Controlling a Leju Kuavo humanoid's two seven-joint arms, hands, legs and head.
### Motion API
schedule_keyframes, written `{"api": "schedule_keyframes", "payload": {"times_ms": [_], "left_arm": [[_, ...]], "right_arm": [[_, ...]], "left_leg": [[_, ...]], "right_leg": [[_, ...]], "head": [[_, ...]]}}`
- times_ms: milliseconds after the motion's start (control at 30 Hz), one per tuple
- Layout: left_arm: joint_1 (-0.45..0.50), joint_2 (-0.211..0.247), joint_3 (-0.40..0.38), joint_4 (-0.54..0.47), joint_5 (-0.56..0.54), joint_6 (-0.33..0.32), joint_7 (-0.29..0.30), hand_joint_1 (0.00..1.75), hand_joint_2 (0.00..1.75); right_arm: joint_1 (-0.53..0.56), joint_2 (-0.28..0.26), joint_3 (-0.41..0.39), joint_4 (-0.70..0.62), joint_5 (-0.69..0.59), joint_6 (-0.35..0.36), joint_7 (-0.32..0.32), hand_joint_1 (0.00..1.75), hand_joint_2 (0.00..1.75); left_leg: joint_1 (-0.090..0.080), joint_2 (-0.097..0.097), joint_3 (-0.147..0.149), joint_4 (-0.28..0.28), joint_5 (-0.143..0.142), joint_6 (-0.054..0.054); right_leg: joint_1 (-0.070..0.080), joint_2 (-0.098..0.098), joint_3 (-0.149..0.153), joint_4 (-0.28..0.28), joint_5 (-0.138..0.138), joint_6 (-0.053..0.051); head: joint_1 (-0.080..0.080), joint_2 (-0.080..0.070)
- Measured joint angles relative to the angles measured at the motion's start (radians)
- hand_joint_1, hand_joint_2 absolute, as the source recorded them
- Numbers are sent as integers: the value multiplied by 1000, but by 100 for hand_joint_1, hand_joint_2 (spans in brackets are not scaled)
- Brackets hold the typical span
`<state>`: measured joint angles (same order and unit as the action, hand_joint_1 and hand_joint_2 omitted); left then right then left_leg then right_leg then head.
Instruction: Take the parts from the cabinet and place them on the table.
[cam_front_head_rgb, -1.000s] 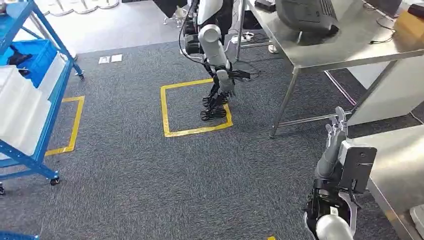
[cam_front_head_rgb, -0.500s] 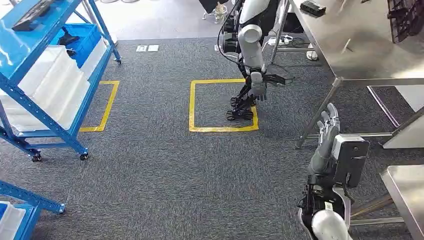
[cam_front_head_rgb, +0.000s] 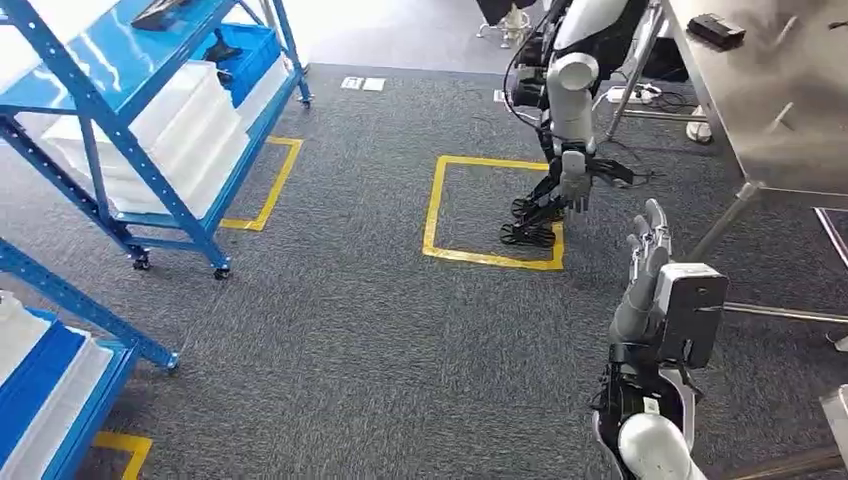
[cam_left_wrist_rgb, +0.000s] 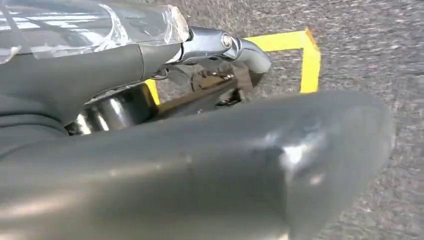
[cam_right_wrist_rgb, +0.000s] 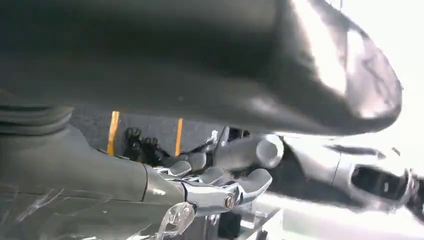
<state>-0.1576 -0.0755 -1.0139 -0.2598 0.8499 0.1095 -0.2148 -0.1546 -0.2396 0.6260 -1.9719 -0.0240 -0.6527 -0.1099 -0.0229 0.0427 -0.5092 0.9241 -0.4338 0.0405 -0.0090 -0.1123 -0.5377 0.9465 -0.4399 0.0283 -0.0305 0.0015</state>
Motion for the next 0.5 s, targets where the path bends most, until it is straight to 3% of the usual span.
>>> {"api": "schedule_keyframes", "payload": {"times_ms": [67, 100, 133, 167, 233, 267, 300, 367, 400, 433, 467, 500], "left_arm": [[4, 0, -3, 0, -6, 1, 0, 0, 0], [4, -1, -3, 0, -9, 1, 0, 0, 0], [1, 0, -5, 0, -10, 1, 0, 0, 0], [-1, -1, -5, 0, -10, 1, 0, 0, 0], [-2, -3, -8, 0, -11, 0, 0, 0, 0], [-2, -3, -8, 0, -11, 0, 0, 0, 0], [-2, -3, -8, 0, -11, 0, 0, 0, 0], [-2, -3, -9, 0, -12, 0, 0, 0, 0], [-3, -3, -9, 0, -12, 0, 0, 0, 0], [-5, -3, -9, 0, -13, 2, 0, 0, 0], [-6, -3, -10, 0, -14, 3, 1, 0, 0], [-9, -3, -10, 0, -18, 3, 0, 0, 0]], "right_arm": [[-2, 2, 3, 1, 0, 0, 0, 0, 0], [-4, 2, 3, 2, 0, 0, 0, 0, 0], [-4, 2, 4, 3, 2, 0, 0, 0, 0], [-3, 1, 5, 3, 1, -1, 0, 0, 0], [-2, 0, 7, 8, 1, -1, 1, 0, 0], [-2, 0, 8, 11, 0, -1, 1, 0, 0], [-2, 0, 9, 12, 0, -1, 1, 0, 0], [-4, 0, 11, 13, 0, 0, 1, 0, 0], [-6, 0, 12, 13, 0, 0, 1, 0, 0], [-10, 0, 13, 14, 0, 0, 1, 0, 0], [-8, 0, 15, 15, 0, 1, 1, 0, 0], [-11, 0, 16, 15, 1, 2, 1, 0, 0]], "left_leg": [[4, -18, -7, -13, 17, 16], [11, -25, -5, -18, 27, 18], [12, -33, -14, -18, 34, 25], [12, -41, -21, -17, 40, 30], [11, -61, -38, -15, 53, 31], [11, -72, -47, -14, 59, 29], [12, -83, -56, -13, 66, 27], [17, -109, -72, -5, 77, 18], [19, -121, -80, 2, 80, 13], [17, -131, -94, 9, 84, 6], [15, -139, -96, 10, 94, -1], [17, -150, -104, 13, 102, -8]], "right_leg": [[3, -14, -1, -2, 5, 12], [-6, 29, -10, 16, -23, 17], [-4, 69, -28, 67, -71, 17], [-5, 93, -57, 148, -124, 18], [-5, 107, -114, 307, -198, 21], [-5, 108, -117, 332, -200, 23], [-7, 108, -94, 303, -177, 24], [-14, 117, 11, 129, -98, 27], [-21, 145, 71, 32, -71, 31], [-19, 187, 92, -10, -82, 31], [-21, 188, 78, 2, -65, 17], [-17, 183, 74, 0, -68, 17]], "head": [[0, 0], [0, 0], [1, 0], [3, 0], [3, 0], [3, 0], [4, 0], [3, 0], [4, 0], [7, 0], [6, 0], [7, 0]]}}
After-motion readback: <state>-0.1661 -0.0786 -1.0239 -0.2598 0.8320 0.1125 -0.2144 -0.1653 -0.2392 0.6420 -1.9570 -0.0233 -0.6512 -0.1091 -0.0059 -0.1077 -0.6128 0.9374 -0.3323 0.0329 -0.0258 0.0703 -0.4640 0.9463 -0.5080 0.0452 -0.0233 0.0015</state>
